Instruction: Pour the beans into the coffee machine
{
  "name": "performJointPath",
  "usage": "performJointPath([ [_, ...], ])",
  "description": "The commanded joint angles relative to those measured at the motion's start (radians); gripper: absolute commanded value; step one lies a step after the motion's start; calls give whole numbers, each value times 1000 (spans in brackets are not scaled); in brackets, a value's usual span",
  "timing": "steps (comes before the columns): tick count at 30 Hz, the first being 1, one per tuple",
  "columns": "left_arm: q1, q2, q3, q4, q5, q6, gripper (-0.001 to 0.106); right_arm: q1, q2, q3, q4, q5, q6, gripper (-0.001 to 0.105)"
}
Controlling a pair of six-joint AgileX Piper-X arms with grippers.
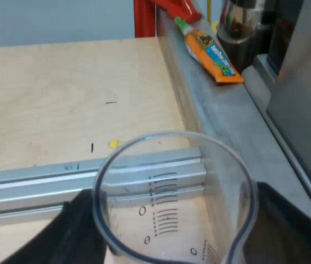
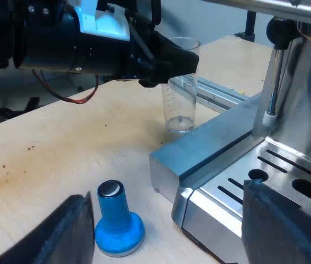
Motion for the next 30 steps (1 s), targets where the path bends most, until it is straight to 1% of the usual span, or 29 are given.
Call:
performJointPath([
  [1, 0, 23, 0, -29, 6, -2, 27, 0, 2, -3, -8, 7, -10, 59],
  [5, 0, 55, 0, -28, 6, -2, 27, 0, 2, -3, -8, 7, -10, 59],
  [11, 0, 56, 0, -28, 6, -2, 29, 0, 2, -3, -8, 7, -10, 59],
  [12, 0, 56, 0, -14, 30, 14, 43, 0, 2, -3, -8, 7, -10, 59],
  [13, 0, 56, 0, -9, 38, 14, 45, 0, 2, -3, -8, 7, -10, 59],
  [15, 0, 56, 0, 12, 52, 13, 54, 0, 2, -3, -8, 7, -10, 59],
  [16, 0, 56, 0, 20, 54, 13, 56, 0, 2, -3, -8, 7, -10, 59],
  [17, 0, 56, 0, 39, 54, 13, 62, 0, 2, -3, -8, 7, -10, 59],
  [18, 0, 56, 0, 52, 54, 13, 63, 0, 2, -3, -8, 7, -10, 59],
  [27, 0, 56, 0, 139, 54, 13, 64, 0, 2, -3, -8, 7, -10, 59],
  [30, 0, 51, 0, 188, 73, 13, 64, 0, 2, -3, -8, 7, -10, 59],
])
